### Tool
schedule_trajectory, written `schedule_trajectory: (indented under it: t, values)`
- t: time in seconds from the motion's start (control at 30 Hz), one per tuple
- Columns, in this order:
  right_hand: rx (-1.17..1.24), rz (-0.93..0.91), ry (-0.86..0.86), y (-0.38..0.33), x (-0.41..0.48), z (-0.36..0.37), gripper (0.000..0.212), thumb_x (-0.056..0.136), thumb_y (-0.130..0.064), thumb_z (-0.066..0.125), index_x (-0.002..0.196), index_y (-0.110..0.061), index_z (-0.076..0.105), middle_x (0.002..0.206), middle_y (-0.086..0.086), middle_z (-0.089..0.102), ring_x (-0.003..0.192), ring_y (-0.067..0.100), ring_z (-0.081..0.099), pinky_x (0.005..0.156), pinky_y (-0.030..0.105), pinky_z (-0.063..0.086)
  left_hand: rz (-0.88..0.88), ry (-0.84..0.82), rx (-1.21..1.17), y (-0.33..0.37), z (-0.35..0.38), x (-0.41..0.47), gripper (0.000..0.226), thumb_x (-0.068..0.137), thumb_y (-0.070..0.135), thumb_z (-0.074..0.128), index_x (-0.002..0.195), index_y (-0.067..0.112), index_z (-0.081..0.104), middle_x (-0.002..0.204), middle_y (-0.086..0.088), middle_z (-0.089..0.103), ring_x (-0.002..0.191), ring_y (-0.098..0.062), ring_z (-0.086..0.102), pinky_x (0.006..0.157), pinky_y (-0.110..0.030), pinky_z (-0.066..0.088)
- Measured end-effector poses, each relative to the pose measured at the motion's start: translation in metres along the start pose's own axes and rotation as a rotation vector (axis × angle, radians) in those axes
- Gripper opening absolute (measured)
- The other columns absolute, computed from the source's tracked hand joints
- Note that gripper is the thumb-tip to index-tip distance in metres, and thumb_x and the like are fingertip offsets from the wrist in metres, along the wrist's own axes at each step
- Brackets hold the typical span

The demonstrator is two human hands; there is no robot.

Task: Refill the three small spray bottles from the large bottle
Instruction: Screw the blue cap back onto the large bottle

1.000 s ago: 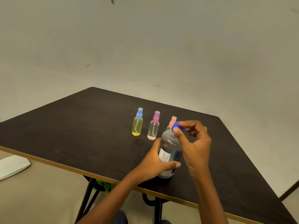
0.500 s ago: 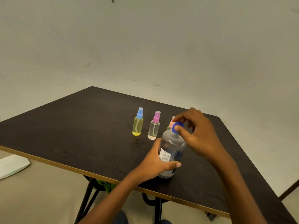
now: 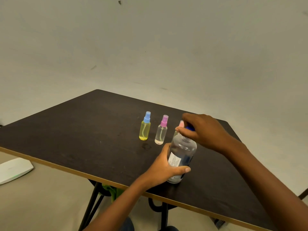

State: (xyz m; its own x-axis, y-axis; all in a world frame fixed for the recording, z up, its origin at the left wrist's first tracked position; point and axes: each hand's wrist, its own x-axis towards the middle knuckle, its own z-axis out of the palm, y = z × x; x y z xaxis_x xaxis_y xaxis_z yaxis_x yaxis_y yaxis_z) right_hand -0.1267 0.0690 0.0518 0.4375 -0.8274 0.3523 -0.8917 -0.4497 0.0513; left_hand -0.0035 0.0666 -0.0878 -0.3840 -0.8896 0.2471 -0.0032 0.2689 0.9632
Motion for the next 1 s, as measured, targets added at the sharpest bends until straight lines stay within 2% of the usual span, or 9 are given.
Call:
schedule_trajectory:
  t: [0.17,0.33,0.43,0.53,0.6,0.7,0.8,0.93,1.0]
  values:
    - [-0.113,0.124,0.096,-0.013,0.002,0.011,0.026,0.093,-0.036,0.040,0.083,-0.014,0.051,0.070,0.004,0.057,0.065,0.022,0.056,0.066,0.034,0.049,0.010,-0.007,-0.001,-0.001,-0.001,-0.002,0.069,0.075,0.025,0.077,0.117,0.051,0.028,0.130,0.021,0.043,0.122,-0.002,0.043,0.090,-0.012,0.037]
    - [-0.297,0.258,0.057,-0.025,0.007,0.012,0.036,0.092,-0.031,0.035,0.065,-0.016,0.052,0.055,-0.001,0.043,0.052,0.012,0.041,0.057,0.026,0.040,0.005,0.001,0.002,0.001,-0.002,-0.003,0.065,0.075,0.024,0.077,0.111,0.052,0.031,0.121,0.027,0.044,0.114,0.007,0.044,0.083,-0.008,0.037]
    - [-0.335,0.290,0.003,-0.030,0.005,0.007,0.055,0.093,-0.055,0.027,0.057,-0.016,0.042,0.054,0.000,0.041,0.054,0.013,0.044,0.060,0.027,0.043,0.007,-0.007,-0.004,0.002,-0.002,-0.004,0.065,0.075,0.026,0.077,0.111,0.053,0.030,0.121,0.028,0.043,0.113,0.008,0.043,0.081,-0.009,0.038]
    - [-0.261,0.237,-0.103,-0.024,0.000,-0.019,0.074,0.071,-0.078,0.009,0.080,-0.017,0.051,0.070,-0.001,0.054,0.063,0.013,0.050,0.064,0.027,0.042,0.001,-0.021,-0.015,0.003,-0.002,-0.004,0.066,0.075,0.024,0.077,0.110,0.053,0.030,0.120,0.031,0.042,0.111,0.013,0.043,0.078,-0.004,0.038]
    - [-0.056,0.191,-0.235,-0.015,-0.002,-0.043,0.067,0.076,-0.073,0.019,0.103,-0.023,0.054,0.085,-0.006,0.056,0.073,0.010,0.051,0.065,0.024,0.040,-0.003,-0.034,-0.015,0.004,-0.002,-0.004,0.065,0.076,0.022,0.077,0.111,0.052,0.030,0.119,0.030,0.042,0.110,0.013,0.044,0.078,-0.003,0.039]
    - [0.063,0.029,-0.422,-0.003,-0.002,-0.059,0.033,0.090,-0.036,0.052,0.122,-0.027,0.053,0.093,-0.011,0.052,0.075,0.003,0.050,0.065,0.012,0.037,-0.005,-0.044,-0.015,0.004,-0.003,-0.003,0.065,0.077,0.021,0.075,0.112,0.050,0.029,0.120,0.027,0.042,0.110,0.009,0.044,0.078,-0.005,0.040]
    - [0.118,-0.015,-0.352,0.001,0.000,-0.048,0.031,0.087,-0.020,0.061,0.118,-0.020,0.059,0.095,-0.004,0.060,0.074,0.004,0.053,0.065,0.011,0.041,-0.006,-0.044,-0.011,0.004,-0.003,-0.003,0.066,0.077,0.021,0.075,0.112,0.050,0.028,0.121,0.027,0.041,0.111,0.008,0.044,0.079,-0.004,0.039]
    - [0.126,-0.007,-0.300,0.003,0.002,-0.041,0.025,0.085,-0.027,0.062,0.107,-0.015,0.063,0.087,-0.005,0.060,0.072,0.006,0.054,0.062,0.014,0.041,-0.005,-0.038,-0.021,0.004,-0.003,-0.003,0.067,0.077,0.021,0.076,0.112,0.052,0.029,0.122,0.027,0.041,0.113,0.005,0.045,0.080,-0.004,0.039]
    - [0.102,-0.005,-0.299,0.003,0.003,-0.038,0.025,0.086,-0.033,0.060,0.101,-0.012,0.063,0.090,-0.001,0.063,0.076,0.011,0.056,0.065,0.021,0.048,-0.005,-0.034,-0.022,0.003,-0.003,-0.002,0.066,0.077,0.021,0.076,0.112,0.051,0.029,0.124,0.026,0.041,0.116,0.002,0.045,0.081,-0.006,0.039]
